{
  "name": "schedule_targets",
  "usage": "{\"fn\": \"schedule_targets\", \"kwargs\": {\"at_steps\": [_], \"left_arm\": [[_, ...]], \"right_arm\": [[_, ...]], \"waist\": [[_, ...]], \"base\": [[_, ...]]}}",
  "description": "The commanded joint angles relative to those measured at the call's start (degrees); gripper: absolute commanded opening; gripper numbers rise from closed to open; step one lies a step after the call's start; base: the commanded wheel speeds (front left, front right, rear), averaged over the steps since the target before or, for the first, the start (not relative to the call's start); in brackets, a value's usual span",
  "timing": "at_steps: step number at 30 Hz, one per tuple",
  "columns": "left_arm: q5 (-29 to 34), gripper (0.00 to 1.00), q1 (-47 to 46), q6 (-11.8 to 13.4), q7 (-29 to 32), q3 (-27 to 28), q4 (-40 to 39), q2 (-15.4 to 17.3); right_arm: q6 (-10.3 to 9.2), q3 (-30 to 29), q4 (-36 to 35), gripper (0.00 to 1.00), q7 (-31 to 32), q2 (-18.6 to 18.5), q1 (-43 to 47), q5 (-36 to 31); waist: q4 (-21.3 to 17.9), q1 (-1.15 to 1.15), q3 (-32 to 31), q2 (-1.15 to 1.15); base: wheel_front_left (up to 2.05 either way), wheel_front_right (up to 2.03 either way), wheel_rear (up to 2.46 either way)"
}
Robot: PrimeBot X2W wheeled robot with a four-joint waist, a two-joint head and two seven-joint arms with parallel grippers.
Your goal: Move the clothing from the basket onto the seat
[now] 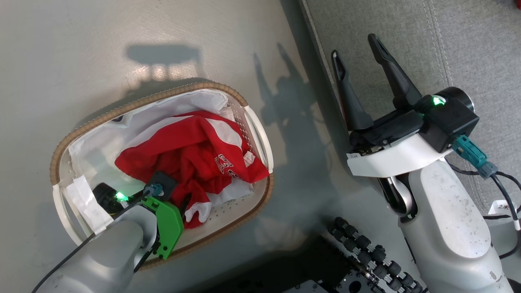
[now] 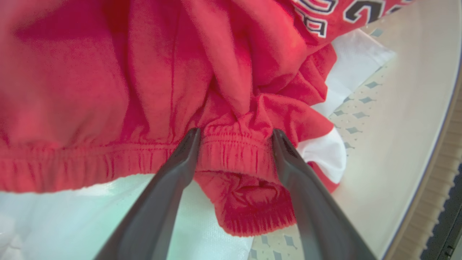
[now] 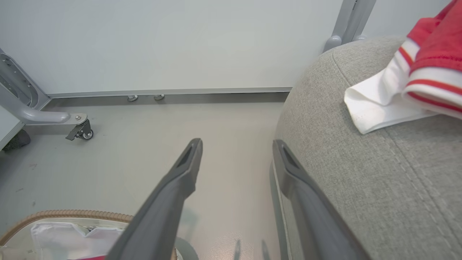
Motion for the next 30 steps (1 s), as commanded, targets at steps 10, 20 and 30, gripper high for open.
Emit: {"fn": "schedule_targets", "kwargs": {"at_steps": [10, 20, 30], "left_arm": [[-1.2, 0.0, 1.2, -0.3, 4.3, -0.2, -1.9, 0.3], [-3.8, 0.0, 4.6, -0.3, -1.8, -0.3, -2.0, -0.9], [-7.0, 0.0, 8.0, -0.3, -5.5, -0.2, -1.9, -3.7]], "right_arm": [[-0.06, -0.5, -0.3, 1.0, -0.1, -0.1, -1.1, 0.4], [-0.06, 1.1, 2.5, 1.0, -0.1, -0.1, -0.8, 2.0], [-0.06, 1.5, 6.5, 1.0, -0.1, -0.2, 2.7, 2.5]], "waist": [[0.0, 0.0, -0.9, 0.0], [0.8, 0.0, -9.3, 0.0], [3.2, 0.0, -21.4, 0.0]], "base": [[0.0, 0.0, 0.0], [0.0, 0.0, 0.0], [0.0, 0.0, 0.0]]}}
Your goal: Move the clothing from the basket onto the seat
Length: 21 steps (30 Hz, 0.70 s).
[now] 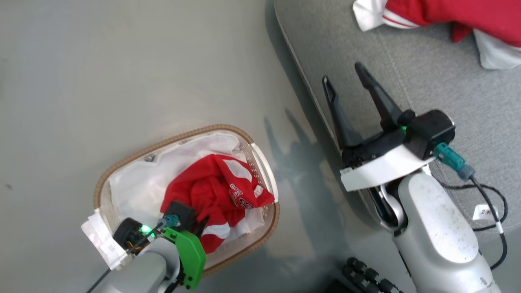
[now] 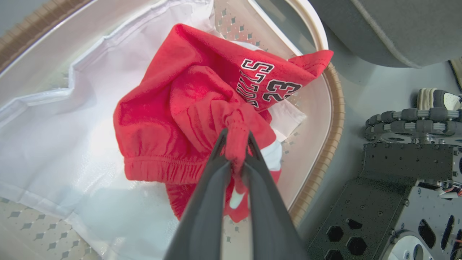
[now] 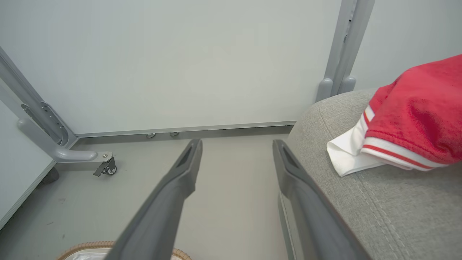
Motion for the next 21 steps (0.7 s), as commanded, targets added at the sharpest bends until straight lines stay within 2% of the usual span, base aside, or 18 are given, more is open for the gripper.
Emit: {"fn": "schedule_targets", "kwargs": {"at_steps": [1, 6, 14, 21], "left_arm": [[-0.5, 0.0, 1.3, -0.3, -0.5, 0.2, -0.5, -0.7], [1.4, 0.0, 3.0, -0.3, -0.4, 5.8, -4.1, -0.9], [9.2, 0.0, 8.7, -0.1, -0.4, 17.8, -9.7, -2.2], [16.7, 0.0, 14.0, 0.0, -0.4, 29.2, -17.8, -3.8]], "right_arm": [[-0.06, -0.2, 0.9, 1.0, -0.1, -0.3, 1.9, -0.8], [-0.06, -1.2, 2.9, 1.0, -0.1, -0.2, 4.5, -1.7], [-0.06, -2.7, 5.8, 1.0, -0.1, -0.3, 9.5, -2.5], [-0.06, -4.7, 7.7, 1.0, -0.1, -0.3, 13.9, -2.9]], "waist": [[2.4, 0.0, -7.5, 0.0], [4.7, 0.0, -12.2, 0.0], [8.1, 0.0, -19.1, 0.0], [10.6, 0.0, -24.8, 0.0]], "base": [[0.0, 0.0, 0.0], [0.0, 0.0, 0.0], [0.0, 0.0, 0.0], [0.0, 0.0, 0.0]]}}
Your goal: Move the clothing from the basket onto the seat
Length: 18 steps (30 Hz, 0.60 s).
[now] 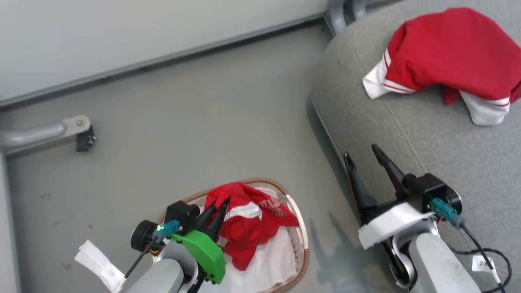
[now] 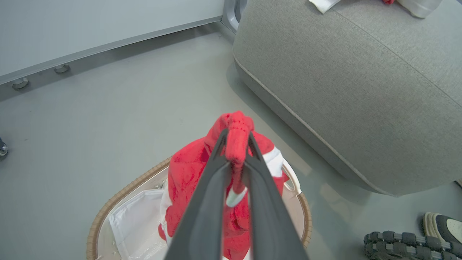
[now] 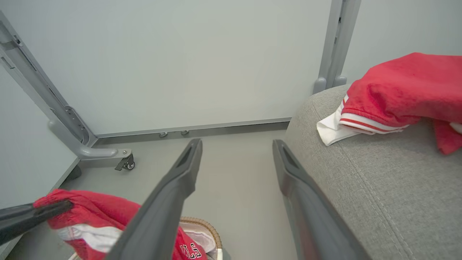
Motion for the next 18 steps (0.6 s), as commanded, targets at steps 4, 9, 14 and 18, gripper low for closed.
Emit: {"fn": "schedule_targets", "kwargs": {"at_steps": [4, 9, 14, 18], "left_arm": [[4.2, 0.0, 3.3, -0.1, 0.0, 5.9, -5.3, -1.3], [8.6, 0.0, 4.7, -0.2, 0.0, 10.6, -11.9, -2.4], [10.5, 0.0, 3.7, -0.3, 0.0, 13.5, -17.6, -2.7], [11.6, 0.0, 2.1, -0.3, 0.0, 15.6, -22.3, -2.4]], "right_arm": [[-0.06, -0.8, 1.0, 1.0, -0.1, -0.2, 3.1, 0.3], [-0.06, -1.1, 1.9, 1.0, -0.1, -0.2, 5.4, 0.4], [-0.06, -1.0, 2.6, 1.0, -0.1, -0.2, 7.0, 0.4], [-0.06, -0.4, 3.0, 1.0, -0.1, -0.2, 8.2, 0.6]], "waist": [[4.7, 0.0, -7.2, 0.0], [5.9, 0.0, -9.8, 0.0], [6.6, 0.0, -11.9, 0.0], [6.9, 0.0, -12.9, 0.0]], "base": [[0.0, 0.0, 0.0], [0.0, 0.0, 0.0], [0.0, 0.0, 0.0], [0.0, 0.0, 0.0]]}}
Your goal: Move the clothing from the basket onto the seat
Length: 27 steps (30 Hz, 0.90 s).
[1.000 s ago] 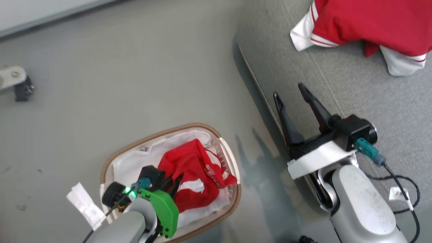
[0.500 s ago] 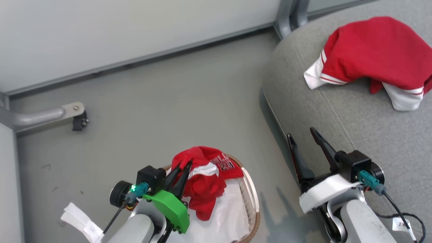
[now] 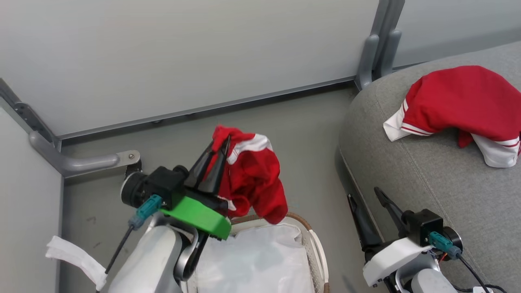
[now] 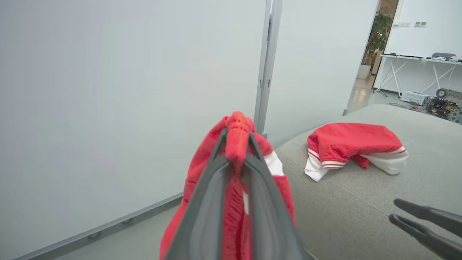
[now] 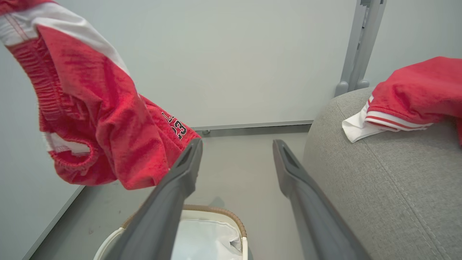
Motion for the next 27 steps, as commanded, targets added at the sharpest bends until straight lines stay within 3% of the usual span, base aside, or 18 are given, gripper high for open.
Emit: {"fn": "schedule_targets", "kwargs": {"at_steps": [1, 14, 27], "left_arm": [[0.8, 0.0, -0.9, -0.3, 0.0, 0.6, -1.2, 0.3], [1.4, 0.0, -2.2, -0.3, 0.0, -0.2, -6.9, -0.8], [0.0, 0.0, -3.9, -0.3, 0.0, -4.2, -7.4, -1.5]], "right_arm": [[-0.06, 0.2, 0.3, 1.0, -0.1, -0.2, 1.3, 0.2], [-0.06, 7.4, 4.0, 1.0, -0.1, -0.4, -0.7, -3.0], [-0.06, 19.6, 11.0, 1.0, -0.1, -2.4, -14.7, -1.1]], "waist": [[1.0, 0.0, -1.4, 0.0], [3.1, 0.0, -2.2, 0.0], [7.1, 0.0, -0.1, 0.0]], "base": [[0.0, 0.0, 0.0], [0.0, 0.0, 0.0], [0.0, 0.0, 0.0]]}}
